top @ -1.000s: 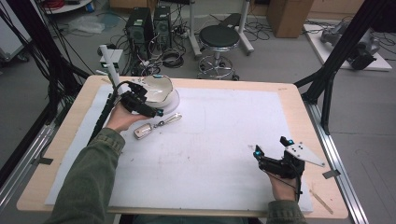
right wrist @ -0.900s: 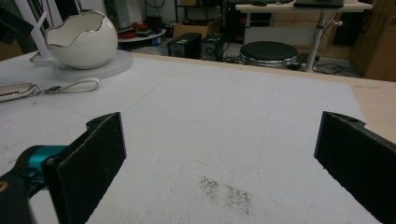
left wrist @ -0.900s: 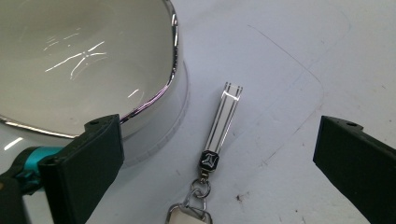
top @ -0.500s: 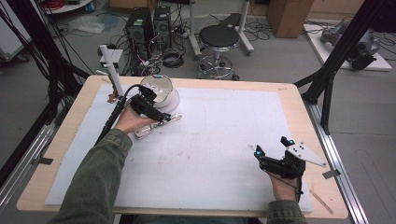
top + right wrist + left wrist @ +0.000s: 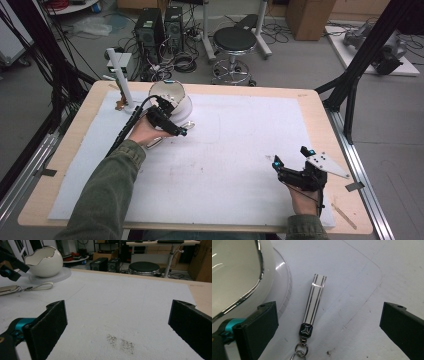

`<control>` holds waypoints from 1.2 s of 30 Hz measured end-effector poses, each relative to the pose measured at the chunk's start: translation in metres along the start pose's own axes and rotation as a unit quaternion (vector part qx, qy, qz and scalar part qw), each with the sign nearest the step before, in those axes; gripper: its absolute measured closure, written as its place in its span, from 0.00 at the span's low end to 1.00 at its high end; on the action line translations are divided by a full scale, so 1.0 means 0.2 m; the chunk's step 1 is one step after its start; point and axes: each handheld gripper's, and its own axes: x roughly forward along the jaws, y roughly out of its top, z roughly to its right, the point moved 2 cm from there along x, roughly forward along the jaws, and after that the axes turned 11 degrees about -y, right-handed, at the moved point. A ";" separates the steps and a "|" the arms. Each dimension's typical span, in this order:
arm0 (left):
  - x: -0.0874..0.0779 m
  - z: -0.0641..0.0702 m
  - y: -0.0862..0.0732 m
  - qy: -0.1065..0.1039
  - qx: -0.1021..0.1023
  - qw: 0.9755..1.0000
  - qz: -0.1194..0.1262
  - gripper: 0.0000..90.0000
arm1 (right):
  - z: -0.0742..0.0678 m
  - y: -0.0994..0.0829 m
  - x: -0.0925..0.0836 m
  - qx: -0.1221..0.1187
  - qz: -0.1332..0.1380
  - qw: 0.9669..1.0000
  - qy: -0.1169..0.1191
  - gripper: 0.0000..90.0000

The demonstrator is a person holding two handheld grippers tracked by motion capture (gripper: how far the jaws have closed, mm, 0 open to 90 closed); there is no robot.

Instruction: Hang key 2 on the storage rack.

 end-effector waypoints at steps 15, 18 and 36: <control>0.12 -0.02 0.02 -0.003 0.001 1.000 -0.019 0.04 | 0.00 0.00 0.00 -0.004 0.000 1.000 0.001 0.01; 0.14 -0.03 0.03 -0.003 -0.002 1.000 -0.024 0.04 | 0.00 0.00 0.00 0.000 -0.002 1.000 0.001 0.01; 0.22 -0.06 0.04 0.007 0.006 0.999 -0.051 0.21 | 0.00 0.00 0.00 -0.002 -0.001 1.000 0.003 0.01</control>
